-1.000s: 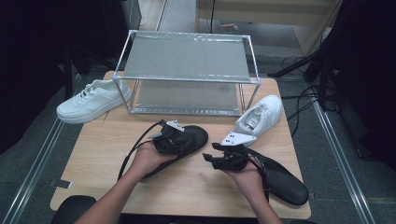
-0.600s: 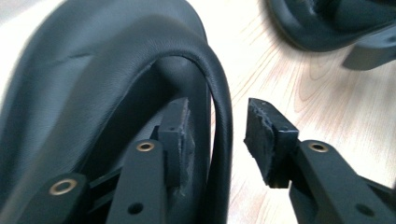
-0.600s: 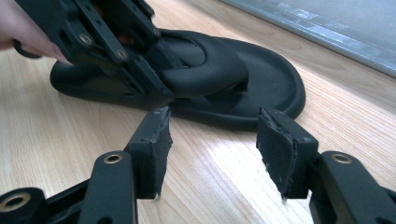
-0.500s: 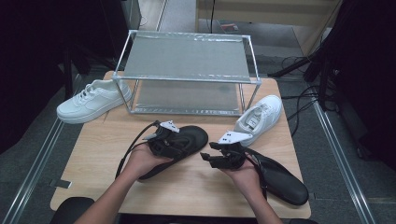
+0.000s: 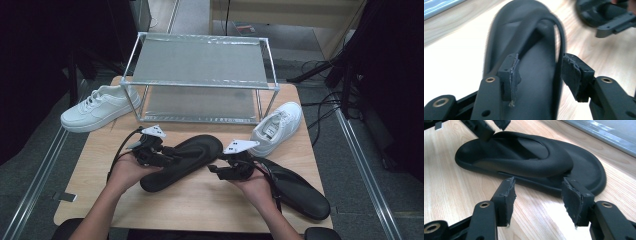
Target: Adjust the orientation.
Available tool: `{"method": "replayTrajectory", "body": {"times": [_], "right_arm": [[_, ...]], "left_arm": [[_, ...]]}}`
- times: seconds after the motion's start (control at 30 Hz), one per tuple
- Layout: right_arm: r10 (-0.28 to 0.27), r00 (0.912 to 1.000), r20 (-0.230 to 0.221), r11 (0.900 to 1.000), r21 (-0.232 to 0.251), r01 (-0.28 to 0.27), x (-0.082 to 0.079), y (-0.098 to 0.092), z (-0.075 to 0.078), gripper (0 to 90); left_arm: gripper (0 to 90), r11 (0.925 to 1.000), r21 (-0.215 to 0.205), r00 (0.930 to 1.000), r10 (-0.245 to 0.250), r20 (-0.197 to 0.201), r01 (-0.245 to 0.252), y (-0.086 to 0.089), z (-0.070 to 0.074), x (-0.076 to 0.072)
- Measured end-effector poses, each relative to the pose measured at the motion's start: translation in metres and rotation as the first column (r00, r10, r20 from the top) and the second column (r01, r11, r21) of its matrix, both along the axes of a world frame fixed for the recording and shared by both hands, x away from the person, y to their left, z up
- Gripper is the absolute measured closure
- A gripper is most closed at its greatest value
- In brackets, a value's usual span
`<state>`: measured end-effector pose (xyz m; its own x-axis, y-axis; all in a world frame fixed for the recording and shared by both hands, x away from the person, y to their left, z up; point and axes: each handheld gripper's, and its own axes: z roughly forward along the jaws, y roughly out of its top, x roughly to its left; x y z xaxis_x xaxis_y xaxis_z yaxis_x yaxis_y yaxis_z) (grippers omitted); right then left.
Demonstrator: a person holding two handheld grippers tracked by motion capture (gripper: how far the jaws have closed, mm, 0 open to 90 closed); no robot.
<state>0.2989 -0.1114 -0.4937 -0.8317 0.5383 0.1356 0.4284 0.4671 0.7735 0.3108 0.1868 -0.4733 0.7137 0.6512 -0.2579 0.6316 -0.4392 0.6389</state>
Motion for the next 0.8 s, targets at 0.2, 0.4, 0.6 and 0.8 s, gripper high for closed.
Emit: {"method": "replayTrajectory", "body": {"times": [0.2,0.4,0.6,0.8], "right_arm": [[0.028,0.9996,-0.001,1.0,0.01,-0.028,0.001,0.009,0.0,50.7],[0.041,0.9987,0.032,0.999,0.017,-0.042,-0.002,0.022,-0.002,65.4],[0.051,0.9982,-0.032,0.997,0.055,-0.049,-0.003,0.035,-0.007,85.7],[0.061,0.9945,-0.085,0.997,0.061,-0.056,0.003,0.043,-0.013,87.9]], "left_arm": [[59.0,0.9976,0.037,0.9982,0.059,-0.008,-0.058,0.019,-0.006,0.0],[86.0,0.9973,0.054,0.9987,0.05,-0.011,-0.05,0.042,-0.014,0.0],[86.4,0.9926,0.022,0.9927,0.12,-0.013,-0.12,0.062,-0.025,0.009],[86.7,0.9926,0.032,0.9917,0.119,-0.051,-0.117,0.064,-0.038,0.011]]}}
